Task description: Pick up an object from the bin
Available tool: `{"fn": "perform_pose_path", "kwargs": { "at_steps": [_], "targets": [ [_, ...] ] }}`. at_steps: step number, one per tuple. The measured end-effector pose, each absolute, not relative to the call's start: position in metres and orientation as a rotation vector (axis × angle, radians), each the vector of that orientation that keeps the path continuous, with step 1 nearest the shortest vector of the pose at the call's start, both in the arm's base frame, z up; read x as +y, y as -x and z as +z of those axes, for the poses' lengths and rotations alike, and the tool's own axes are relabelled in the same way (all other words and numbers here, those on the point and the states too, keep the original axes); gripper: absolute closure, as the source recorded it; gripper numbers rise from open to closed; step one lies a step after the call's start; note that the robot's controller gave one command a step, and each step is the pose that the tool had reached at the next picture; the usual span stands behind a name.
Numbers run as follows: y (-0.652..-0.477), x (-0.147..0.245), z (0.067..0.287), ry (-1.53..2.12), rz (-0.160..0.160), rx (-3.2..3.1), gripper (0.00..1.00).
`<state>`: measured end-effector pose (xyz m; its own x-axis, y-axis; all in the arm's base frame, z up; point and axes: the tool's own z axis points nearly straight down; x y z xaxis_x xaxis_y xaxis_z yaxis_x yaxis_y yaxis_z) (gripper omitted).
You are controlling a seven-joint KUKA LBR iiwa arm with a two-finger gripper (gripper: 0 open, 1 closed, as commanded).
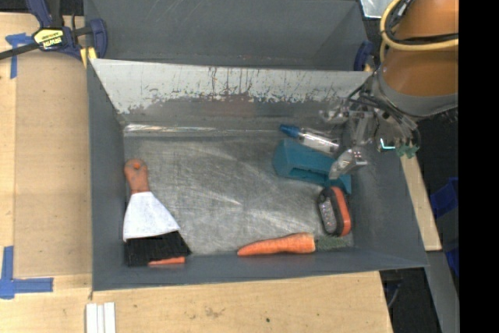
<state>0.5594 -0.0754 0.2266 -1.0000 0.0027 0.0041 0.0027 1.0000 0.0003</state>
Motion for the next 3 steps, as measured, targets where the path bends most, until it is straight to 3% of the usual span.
{"fn": "perform_pose_path", "kwargs": {
  "at_steps": [1, 2, 3],
  "targets": [
    [-0.561, -0.075, 0.231, 0.001, 0.001, -3.146, 0.00],
    [-0.559, -0.086, 0.170, 0.120, 0.001, -3.147, 0.00],
    [-0.556, -0.096, 0.141, 0.155, 0.000, -3.137, 0.00]
  ]
}}
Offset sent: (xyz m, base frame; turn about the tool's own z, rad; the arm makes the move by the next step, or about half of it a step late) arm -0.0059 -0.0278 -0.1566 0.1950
